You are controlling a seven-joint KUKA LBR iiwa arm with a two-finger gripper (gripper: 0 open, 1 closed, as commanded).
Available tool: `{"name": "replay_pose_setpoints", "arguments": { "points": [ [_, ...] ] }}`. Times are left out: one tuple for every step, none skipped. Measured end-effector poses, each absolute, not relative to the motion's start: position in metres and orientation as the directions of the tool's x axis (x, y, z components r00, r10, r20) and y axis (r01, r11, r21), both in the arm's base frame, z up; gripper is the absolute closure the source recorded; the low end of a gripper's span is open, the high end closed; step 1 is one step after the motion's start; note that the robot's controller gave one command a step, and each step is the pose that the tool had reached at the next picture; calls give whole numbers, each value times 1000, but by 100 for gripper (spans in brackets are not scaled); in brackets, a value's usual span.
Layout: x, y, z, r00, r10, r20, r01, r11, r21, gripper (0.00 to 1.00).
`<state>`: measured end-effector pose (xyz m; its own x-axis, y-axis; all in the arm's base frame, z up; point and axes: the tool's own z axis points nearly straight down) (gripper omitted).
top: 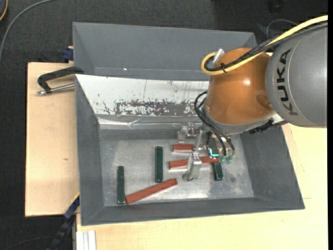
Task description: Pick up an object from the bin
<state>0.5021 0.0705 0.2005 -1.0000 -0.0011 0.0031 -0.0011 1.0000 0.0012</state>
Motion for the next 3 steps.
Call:
{"name": "replay_pose_setpoints", "arguments": {
  "points": [
    [538,19,83,-998,-61,-2,-61,998,1,0],
    [564,29,71,-997,-77,-8,-77,997,1,0],
    [563,28,71,-997,-76,-5,-76,997,1,100]
  ]
}}
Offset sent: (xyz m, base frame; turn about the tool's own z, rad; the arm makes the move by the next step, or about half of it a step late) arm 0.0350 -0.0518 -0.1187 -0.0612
